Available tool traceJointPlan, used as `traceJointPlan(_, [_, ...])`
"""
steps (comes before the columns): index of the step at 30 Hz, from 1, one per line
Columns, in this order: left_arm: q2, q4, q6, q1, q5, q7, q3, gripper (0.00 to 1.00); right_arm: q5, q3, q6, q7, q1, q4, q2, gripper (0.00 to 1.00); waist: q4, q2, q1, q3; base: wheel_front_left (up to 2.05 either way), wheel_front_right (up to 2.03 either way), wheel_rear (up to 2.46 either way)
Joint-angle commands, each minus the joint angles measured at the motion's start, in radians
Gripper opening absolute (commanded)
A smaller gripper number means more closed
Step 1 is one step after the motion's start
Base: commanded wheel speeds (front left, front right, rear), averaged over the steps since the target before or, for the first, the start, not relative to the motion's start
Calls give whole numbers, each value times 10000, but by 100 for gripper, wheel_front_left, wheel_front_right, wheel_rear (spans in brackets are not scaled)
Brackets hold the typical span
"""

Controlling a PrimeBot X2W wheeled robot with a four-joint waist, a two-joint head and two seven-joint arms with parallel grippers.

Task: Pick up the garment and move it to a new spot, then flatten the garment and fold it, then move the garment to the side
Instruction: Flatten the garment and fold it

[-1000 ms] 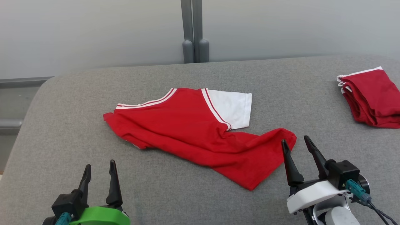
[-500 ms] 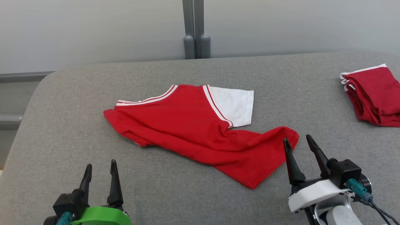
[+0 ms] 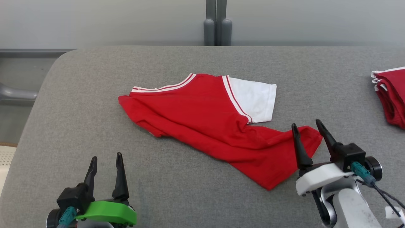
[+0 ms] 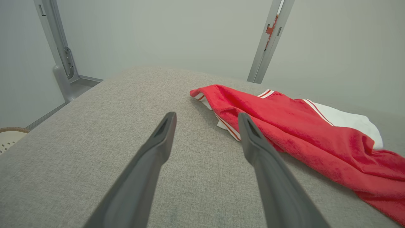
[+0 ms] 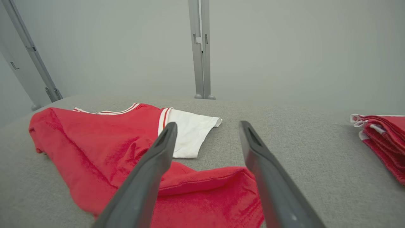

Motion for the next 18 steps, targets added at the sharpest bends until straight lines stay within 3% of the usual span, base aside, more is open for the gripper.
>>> traceJointPlan(1, [8, -29, 58, -201, -75, 1, -63, 100, -187, -147, -15, 112, -475, 249, -24, 100, 405, 0, 0, 353, 0, 0, 0])
traceJointPlan(10, [7, -77, 252, -630, -388, 1, -628, 100, -919, -1272, -15, 1952, -3552, 3049, -520, 100, 1714, 0, 0, 1234, 0, 0, 0])
traceJointPlan(18, [5, -65, 428, -720, -600, 1, -1009, 100, -704, -1701, -15, 3264, -4993, 5534, -939, 100, 2624, 0, 0, 1570, 0, 0, 0])
